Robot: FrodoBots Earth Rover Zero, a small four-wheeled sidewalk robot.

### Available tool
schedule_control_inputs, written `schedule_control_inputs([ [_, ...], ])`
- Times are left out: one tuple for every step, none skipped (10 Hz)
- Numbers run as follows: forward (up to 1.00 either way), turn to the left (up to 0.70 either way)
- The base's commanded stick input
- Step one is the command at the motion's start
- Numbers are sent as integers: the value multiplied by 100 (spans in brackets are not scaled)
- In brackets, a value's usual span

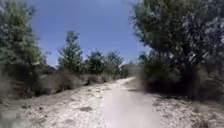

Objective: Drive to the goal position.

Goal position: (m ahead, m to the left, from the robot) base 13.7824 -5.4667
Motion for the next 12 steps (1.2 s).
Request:
schedule_control_inputs([
  [30,0],
  [30,0],
  [30,0],
  [30,0],
  [30,0],
  [30,0],
  [30,0],
  [30,0],
  [30,0],
  [30,0],
  [30,0],
  [30,0],
])
